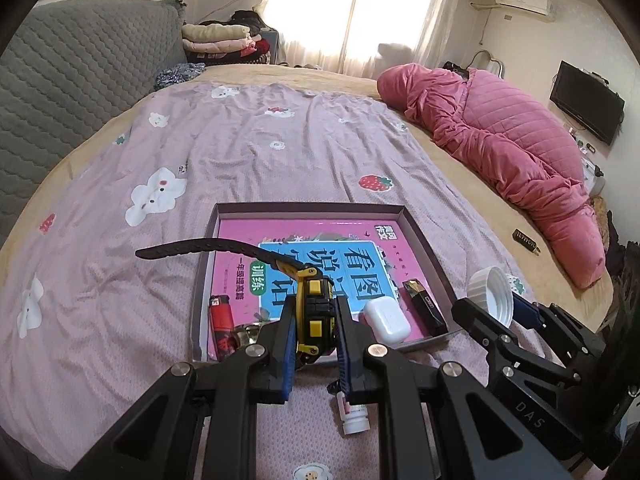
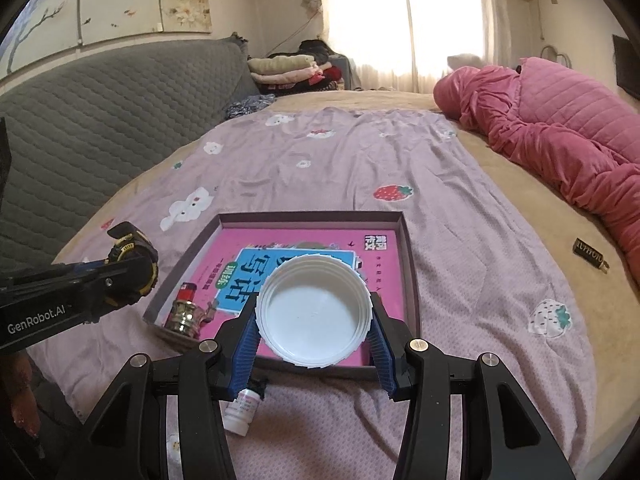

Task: Organize rigid objects
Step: 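Lift the tape measure with the left tool while the right tool lifts the bottle cap toward the tray, then carry the yellow tape measure over the tray with the left tool while the right tool carries the white cap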

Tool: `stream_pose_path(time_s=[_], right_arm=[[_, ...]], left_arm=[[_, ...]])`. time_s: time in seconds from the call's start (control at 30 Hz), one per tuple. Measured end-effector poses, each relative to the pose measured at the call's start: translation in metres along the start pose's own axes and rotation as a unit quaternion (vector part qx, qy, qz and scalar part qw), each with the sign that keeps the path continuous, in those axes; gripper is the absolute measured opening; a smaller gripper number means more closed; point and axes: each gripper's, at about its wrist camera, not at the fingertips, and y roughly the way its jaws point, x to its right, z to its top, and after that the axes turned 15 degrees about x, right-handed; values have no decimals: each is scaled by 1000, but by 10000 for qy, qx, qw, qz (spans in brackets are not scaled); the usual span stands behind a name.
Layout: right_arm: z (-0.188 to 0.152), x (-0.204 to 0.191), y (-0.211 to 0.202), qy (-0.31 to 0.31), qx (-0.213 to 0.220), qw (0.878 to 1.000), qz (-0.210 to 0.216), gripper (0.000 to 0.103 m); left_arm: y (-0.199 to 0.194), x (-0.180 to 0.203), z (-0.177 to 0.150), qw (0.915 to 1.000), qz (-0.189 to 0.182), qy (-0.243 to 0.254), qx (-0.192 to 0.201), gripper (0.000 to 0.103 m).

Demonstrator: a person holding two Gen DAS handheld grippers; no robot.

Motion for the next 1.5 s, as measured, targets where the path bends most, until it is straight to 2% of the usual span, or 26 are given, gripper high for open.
stream_pose_path(time_s=[0.8,1.3,1.5], right_arm=[[33,21,10,41,307,9994,-155,51],[28,25,37,89,99,9998,-127,51],[15,28,47,162,-81,9998,-118,51]], left_arm=[[38,11,17,9998,-107,125,-135,17],[72,13,6,9984,-139,199,-514,17],[84,15,2,9977,-131,234,-623,17]])
